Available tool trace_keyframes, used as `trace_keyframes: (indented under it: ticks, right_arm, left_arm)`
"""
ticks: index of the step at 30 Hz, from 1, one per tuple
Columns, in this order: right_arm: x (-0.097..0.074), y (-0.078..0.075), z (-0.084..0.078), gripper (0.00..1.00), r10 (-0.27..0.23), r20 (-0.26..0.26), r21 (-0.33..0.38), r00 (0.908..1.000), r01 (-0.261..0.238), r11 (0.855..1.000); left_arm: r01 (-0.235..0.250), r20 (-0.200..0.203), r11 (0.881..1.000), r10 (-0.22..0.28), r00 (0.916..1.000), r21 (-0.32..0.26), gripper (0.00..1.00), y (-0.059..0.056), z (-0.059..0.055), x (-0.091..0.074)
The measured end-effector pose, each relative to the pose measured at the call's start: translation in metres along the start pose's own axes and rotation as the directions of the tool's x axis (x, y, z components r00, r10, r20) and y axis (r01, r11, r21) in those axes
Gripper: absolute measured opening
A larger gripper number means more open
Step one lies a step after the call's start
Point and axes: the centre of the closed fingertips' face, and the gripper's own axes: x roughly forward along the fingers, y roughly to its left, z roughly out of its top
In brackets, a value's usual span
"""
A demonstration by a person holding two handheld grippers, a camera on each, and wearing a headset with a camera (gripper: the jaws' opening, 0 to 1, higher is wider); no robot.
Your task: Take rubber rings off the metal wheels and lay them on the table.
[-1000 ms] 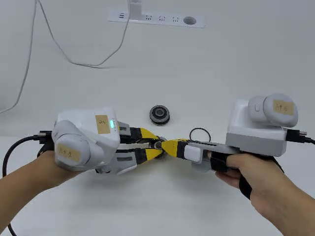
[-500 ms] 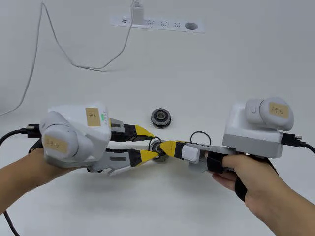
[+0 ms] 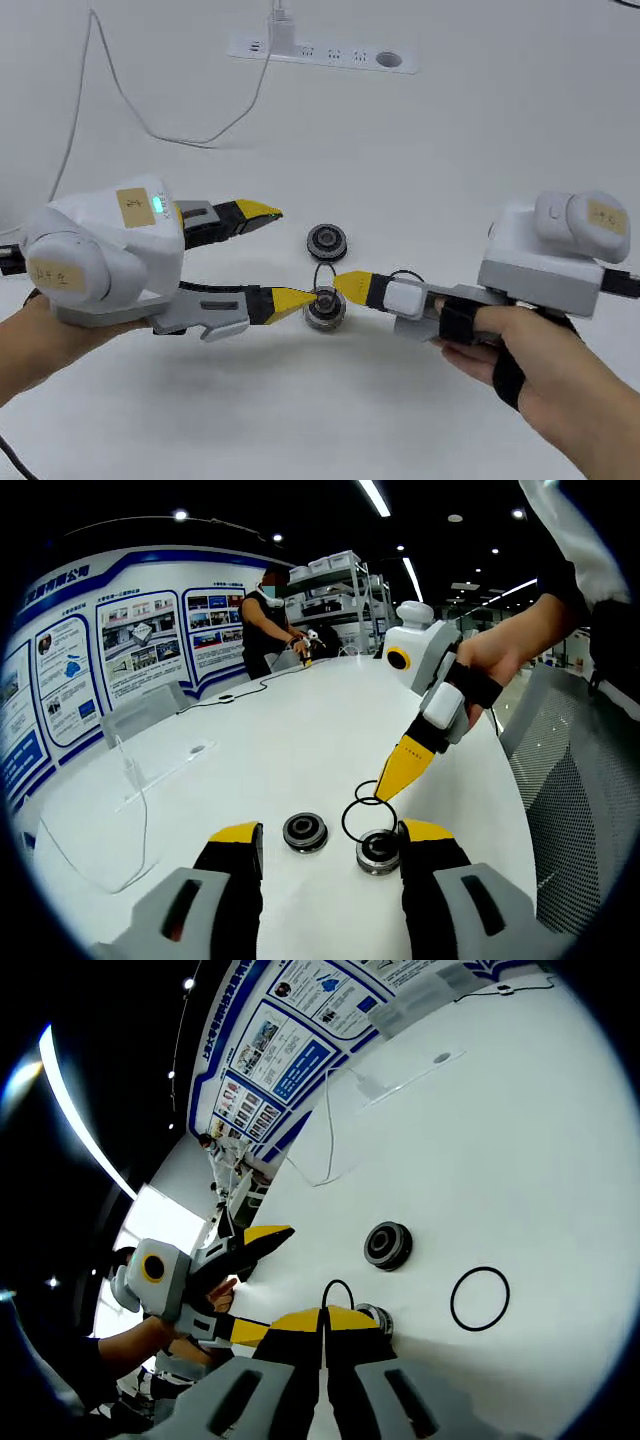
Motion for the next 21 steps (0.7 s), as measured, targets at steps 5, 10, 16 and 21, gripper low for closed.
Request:
trace_keyframes:
  ticks: [5, 10, 16, 21]
  right_arm:
    - [-0.012, -0.024, 0.012, 0.02, -0.05, 0.026, 0.016, 0.9984, 0.05, 0.999]
    - [-0.017, -0.042, 0.016, 0.02, -0.079, 0.034, 0.051, 0.9962, 0.078, 0.996]
    - [-0.016, -0.053, 0.015, 0.02, -0.109, 0.027, 0.078, 0.9937, 0.106, 0.991]
    - [-0.019, -0.062, 0.011, 0.02, -0.146, 0.02, 0.097, 0.9891, 0.144, 0.985]
  left_arm:
    - [-0.013, -0.005, 1.0, 0.013, 0.9999, 0.007, 0.66, 0.002, 0.0, -0.001]
    - [-0.025, -0.015, 1.0, 0.025, 0.9996, -0.001, 0.72, 0.006, -0.003, -0.002]
    - [-0.035, -0.02, 0.999, 0.035, 0.9992, -0.008, 0.77, 0.01, -0.002, -0.006]
    - [-0.046, -0.026, 0.999, 0.046, 0.9986, -0.011, 0.78, 0.014, -0.004, -0.008]
